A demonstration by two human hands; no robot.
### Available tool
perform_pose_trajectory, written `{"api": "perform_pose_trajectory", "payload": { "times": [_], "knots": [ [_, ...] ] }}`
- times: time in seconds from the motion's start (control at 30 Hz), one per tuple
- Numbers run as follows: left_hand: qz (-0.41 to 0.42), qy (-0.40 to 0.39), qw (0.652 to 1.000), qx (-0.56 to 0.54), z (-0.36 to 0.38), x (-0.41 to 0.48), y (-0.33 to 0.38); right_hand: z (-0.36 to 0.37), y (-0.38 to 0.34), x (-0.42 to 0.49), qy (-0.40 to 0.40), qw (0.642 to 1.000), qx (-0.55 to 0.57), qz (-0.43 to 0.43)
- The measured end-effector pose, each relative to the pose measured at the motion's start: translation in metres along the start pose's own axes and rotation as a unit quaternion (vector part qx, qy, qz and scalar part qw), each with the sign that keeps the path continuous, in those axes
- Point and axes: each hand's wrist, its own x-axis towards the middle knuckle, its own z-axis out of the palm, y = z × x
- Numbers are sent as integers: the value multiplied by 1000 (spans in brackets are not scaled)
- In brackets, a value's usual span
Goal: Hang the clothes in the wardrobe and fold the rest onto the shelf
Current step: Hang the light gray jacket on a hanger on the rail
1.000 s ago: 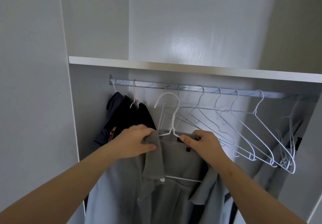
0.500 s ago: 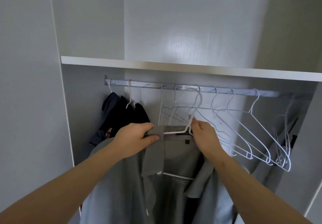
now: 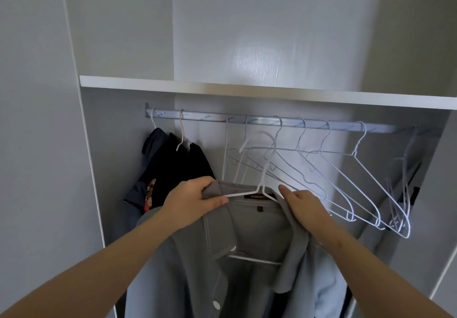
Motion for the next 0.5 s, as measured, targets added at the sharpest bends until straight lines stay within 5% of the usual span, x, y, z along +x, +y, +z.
{"api": "perform_pose_trajectory", "payload": {
  "times": [0.2, 0.33, 0.5],
  "knots": [
    [-41, -130, 990, -44, 26, 2, -17, -9, 15, -9, -79, 994, 13, 73],
    [-136, -113, 982, -63, 35, 7, -40, -15, 19, -18, -131, 979, 67, 144],
    [-167, -165, 953, 191, 34, 11, -65, -8, 10, -22, -198, 957, 100, 189]
  ]
}}
